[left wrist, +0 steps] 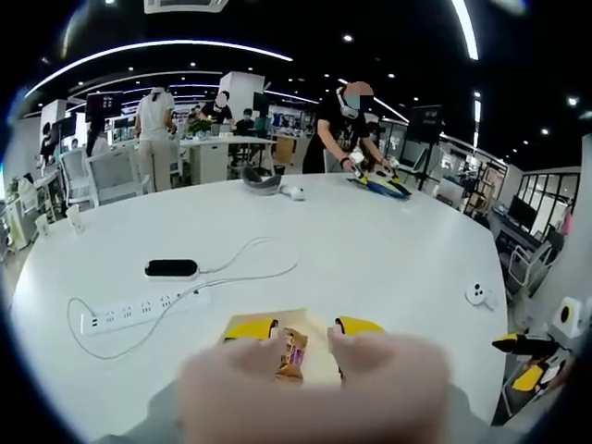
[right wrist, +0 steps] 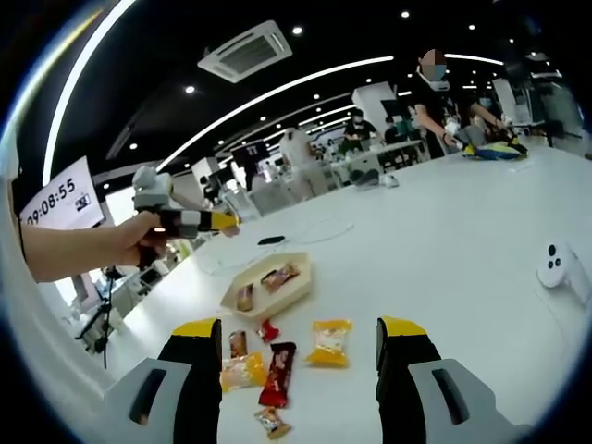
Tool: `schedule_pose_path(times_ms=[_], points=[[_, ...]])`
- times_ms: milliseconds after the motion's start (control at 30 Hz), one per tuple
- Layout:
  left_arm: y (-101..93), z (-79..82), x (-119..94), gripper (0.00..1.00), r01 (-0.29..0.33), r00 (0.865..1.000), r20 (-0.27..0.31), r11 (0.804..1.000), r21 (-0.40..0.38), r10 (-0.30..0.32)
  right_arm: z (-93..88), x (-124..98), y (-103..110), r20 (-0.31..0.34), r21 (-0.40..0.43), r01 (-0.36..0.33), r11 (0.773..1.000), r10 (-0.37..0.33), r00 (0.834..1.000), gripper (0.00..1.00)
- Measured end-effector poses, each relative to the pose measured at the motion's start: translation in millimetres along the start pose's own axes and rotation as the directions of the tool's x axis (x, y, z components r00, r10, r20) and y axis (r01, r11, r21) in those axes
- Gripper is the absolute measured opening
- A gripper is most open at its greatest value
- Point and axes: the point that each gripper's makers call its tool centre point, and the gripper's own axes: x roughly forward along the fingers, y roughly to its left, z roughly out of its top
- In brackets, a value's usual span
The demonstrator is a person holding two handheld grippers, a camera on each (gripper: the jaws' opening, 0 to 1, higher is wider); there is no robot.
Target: Place the target food into the container with the food tongs after gripping and lifting it, then release it inside without dropping or visibly crushing the food.
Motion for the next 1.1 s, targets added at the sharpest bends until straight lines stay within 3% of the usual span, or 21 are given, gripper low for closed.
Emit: schedule_pose_path(times_ms=[400,700,1100], points=[[-6.7,-7.2,-6,0.24,0.018,1.0,0.001,1.0,-0.021,-0.018,-3.4,-3,2,-0.002,0.005,-0.002,1.0,0.002,1.0,0.69],[-16.6,-4.5,-14,0.24,0.044,0.999,0.017,0.999,0.005,-0.044,-4.8,-4,9,-0.008,-0.005,-0.029,1.0,0.029,1.0,0.69],[-25.5,-14.9,-26,0.24,0.042,0.999,0.006,0.999,0.011,-0.042,-10.2,-12,13,-0.016,-0.001,-0.037,0.999,0.037,0.999,0.68]])
